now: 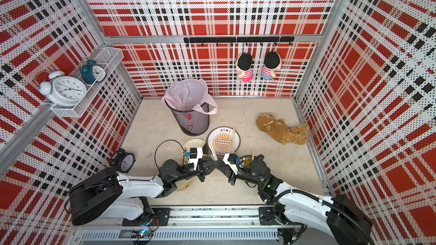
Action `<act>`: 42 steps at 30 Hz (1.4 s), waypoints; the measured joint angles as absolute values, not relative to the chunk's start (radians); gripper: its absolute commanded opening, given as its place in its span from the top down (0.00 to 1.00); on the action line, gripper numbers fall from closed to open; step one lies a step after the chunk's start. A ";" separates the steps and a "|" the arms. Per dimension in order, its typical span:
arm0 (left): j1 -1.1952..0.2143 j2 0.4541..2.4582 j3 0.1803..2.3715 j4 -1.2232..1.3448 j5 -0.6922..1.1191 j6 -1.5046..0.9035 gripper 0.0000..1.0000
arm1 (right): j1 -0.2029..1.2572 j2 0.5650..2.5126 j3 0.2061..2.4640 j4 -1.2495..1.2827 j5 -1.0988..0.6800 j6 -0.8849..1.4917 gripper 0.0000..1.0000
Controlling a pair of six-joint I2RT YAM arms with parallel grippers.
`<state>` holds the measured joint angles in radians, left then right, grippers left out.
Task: Remove the packaging of disposable chopsticks
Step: Remove the packet bag from the disposable chopsticks.
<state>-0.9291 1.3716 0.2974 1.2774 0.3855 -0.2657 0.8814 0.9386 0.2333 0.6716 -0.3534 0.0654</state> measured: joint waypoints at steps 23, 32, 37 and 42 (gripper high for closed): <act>-0.890 1.339 0.268 1.114 0.432 -0.247 1.00 | 0.750 0.925 0.447 0.585 -0.543 0.102 0.40; -0.918 1.298 0.268 1.068 0.419 -0.224 1.00 | 0.750 0.963 0.448 0.561 -0.573 0.112 0.67; -0.923 1.298 0.268 1.051 0.410 -0.218 1.00 | 0.750 0.962 0.448 0.566 -0.586 0.113 0.78; -0.923 1.298 0.268 1.046 0.406 -0.213 1.00 | 0.750 0.957 0.448 0.566 -0.593 0.114 0.91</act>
